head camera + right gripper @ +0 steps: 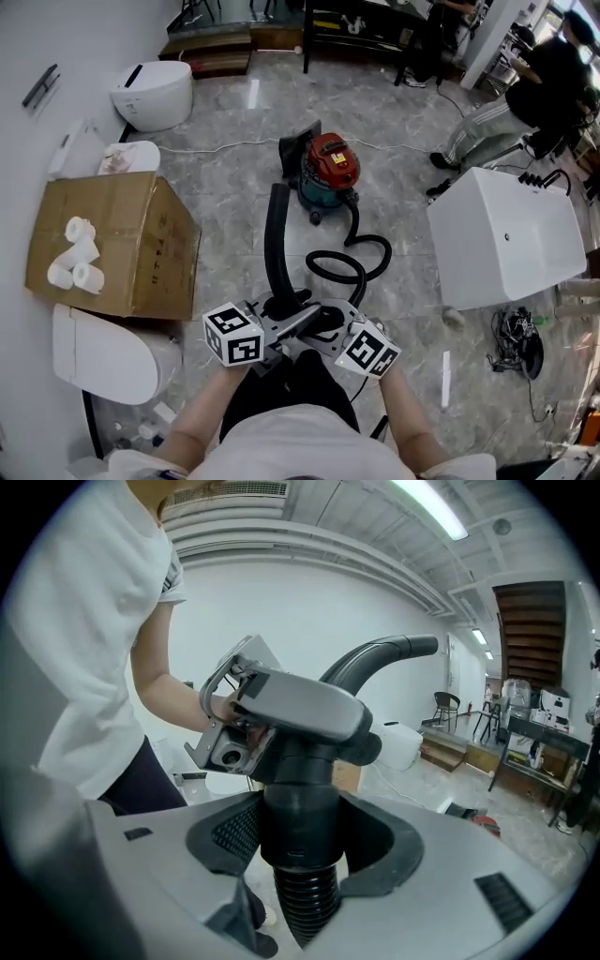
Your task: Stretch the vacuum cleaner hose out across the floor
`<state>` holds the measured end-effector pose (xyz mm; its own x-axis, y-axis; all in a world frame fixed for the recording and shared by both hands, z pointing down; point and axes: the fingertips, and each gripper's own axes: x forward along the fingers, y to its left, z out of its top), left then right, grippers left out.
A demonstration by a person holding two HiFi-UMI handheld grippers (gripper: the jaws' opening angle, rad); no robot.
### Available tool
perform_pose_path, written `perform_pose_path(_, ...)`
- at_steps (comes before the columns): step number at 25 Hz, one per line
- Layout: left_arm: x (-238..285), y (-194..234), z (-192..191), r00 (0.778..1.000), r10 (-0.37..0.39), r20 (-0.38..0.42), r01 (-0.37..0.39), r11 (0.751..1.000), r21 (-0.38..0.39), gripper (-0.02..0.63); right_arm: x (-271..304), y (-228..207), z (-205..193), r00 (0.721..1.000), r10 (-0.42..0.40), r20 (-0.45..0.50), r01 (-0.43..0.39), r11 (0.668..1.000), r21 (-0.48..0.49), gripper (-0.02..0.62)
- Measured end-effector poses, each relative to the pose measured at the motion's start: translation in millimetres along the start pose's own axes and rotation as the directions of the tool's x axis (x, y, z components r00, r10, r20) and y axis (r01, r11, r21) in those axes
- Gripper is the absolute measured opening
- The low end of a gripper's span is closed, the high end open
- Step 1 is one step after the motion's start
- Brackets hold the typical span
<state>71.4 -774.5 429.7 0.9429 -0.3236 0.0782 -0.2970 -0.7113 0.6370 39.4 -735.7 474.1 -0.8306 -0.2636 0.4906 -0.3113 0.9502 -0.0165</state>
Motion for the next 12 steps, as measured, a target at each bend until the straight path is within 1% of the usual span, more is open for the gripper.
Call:
perform_pose_path(2, -4.2, -10.3, -2.0, 1.000, -0.002, 0.010, 0.002, 1.000, 0.000, 0.155, -4.7, 9.7, 3.6, 1.000, -0.006, 0.021, 0.005, 1.000, 0.011, 0.244)
perform_pose_path(5, -11.3, -20.3, -3.1, 1.000, -0.003, 0.014, 0.003, 1.000, 0.021, 0.153, -5.7, 20.2, 8.8, 0.999, -0.023, 0.044, 0.022, 1.000, 0.015, 0.244)
perform_pose_path(12, -25.4, -19.3, -18.4, 0.999, -0.027, -0.026, 0.028, 0.999, 0.023, 0.153, 7.7, 35.6, 4.1, 0.997, -0.054, 0.049, 0.052, 0.998, 0.044, 0.244)
